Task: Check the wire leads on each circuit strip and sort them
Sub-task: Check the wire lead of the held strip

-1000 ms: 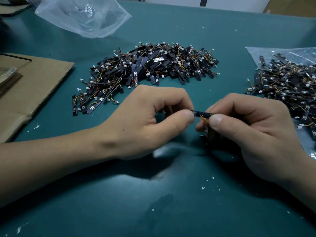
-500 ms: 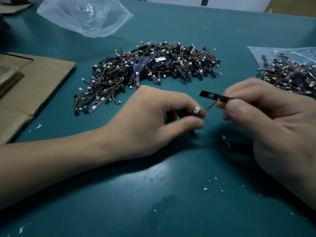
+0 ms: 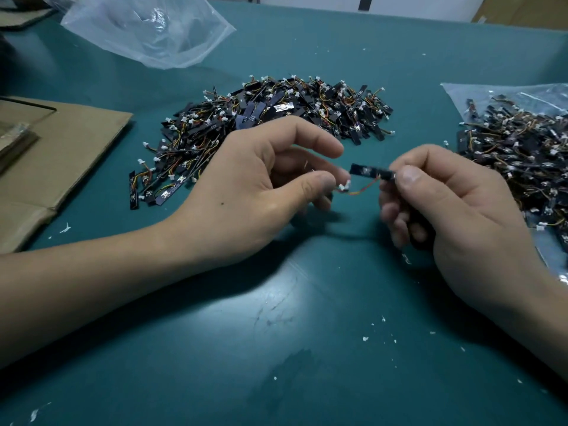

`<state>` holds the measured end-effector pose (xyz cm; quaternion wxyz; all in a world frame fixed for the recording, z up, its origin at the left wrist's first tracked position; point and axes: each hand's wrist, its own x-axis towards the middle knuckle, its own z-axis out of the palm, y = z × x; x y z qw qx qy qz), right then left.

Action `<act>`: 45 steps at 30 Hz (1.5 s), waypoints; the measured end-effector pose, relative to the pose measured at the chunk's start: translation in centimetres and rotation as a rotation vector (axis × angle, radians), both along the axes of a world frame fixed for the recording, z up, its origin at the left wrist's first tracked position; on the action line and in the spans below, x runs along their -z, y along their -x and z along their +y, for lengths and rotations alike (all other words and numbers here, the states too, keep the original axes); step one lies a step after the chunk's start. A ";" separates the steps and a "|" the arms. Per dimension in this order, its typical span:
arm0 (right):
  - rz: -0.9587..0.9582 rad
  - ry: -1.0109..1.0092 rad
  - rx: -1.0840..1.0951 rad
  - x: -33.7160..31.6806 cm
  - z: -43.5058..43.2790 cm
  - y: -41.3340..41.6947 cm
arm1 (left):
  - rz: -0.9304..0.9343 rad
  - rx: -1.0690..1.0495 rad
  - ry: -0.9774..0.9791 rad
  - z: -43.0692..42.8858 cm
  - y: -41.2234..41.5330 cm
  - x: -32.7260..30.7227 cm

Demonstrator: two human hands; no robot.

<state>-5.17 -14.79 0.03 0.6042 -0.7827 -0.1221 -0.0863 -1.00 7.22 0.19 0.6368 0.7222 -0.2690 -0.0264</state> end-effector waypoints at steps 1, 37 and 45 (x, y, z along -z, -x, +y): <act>0.006 -0.003 -0.031 0.0 0.0 0.1 | 0.011 0.017 0.000 0.0 0.0 0.1; -0.043 0.282 -0.133 -0.7 0.3 1.0 | -0.207 0.057 -0.307 -0.2 1.2 -1.3; -0.062 0.341 -0.158 -0.7 0.3 1.0 | -0.212 0.080 -0.332 -0.2 1.2 -1.3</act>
